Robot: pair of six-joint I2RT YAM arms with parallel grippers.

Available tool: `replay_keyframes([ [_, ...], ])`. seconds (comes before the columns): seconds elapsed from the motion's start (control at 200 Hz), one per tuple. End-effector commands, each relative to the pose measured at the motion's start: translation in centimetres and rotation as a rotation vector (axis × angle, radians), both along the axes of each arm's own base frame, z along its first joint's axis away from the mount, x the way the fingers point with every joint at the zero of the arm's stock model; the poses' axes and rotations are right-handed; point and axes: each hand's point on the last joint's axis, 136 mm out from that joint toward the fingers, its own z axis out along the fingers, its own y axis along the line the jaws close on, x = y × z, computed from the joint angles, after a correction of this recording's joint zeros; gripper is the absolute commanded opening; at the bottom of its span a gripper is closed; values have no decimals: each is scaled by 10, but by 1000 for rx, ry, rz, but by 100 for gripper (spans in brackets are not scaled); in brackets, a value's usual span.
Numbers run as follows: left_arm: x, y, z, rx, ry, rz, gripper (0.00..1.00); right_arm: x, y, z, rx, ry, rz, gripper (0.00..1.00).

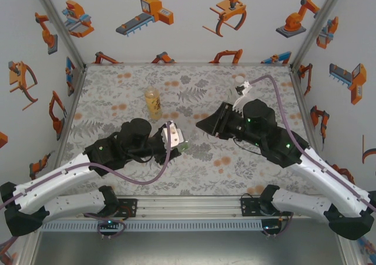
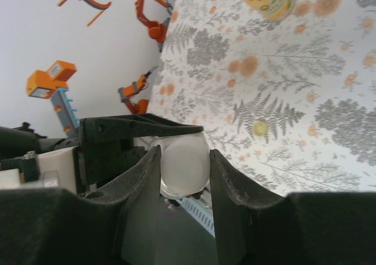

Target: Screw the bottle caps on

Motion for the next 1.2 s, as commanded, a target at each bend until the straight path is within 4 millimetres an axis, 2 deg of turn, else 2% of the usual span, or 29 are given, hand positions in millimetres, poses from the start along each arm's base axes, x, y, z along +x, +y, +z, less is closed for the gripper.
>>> replay_keyframes([
  [0.0, -2, 8, -2, 0, 25, 25, 0, 9, -14, -15, -114, -19, -55, 0],
  [0.135, -4, 17, -1, -18, 33, 54, 0, 21, -17, -60, -261, 13, -56, 0],
  [0.29, -4, 33, 8, -64, 17, 101, 0, 38, -17, -129, -458, 102, -49, 0],
  [0.461, -5, 50, 22, -112, -12, 142, 0, 51, -1, -191, -632, 134, 54, 0],
  [0.506, -6, 54, 24, -122, -18, 148, 0, 56, -2, -207, -675, 155, 40, 0],
  [0.676, -8, 61, 29, -127, -22, 158, 0, 66, 8, -257, -680, 287, 52, 0],
  [0.886, -7, 60, 32, -132, -26, 158, 0, 70, 13, -300, -716, 349, 58, 0],
  [1.127, -7, 64, 33, -136, -35, 169, 0, 66, 4, -329, -775, 397, 44, 0],
  [1.197, -7, 65, 33, -139, -37, 172, 0, 63, 1, -333, -791, 415, 47, 7],
])
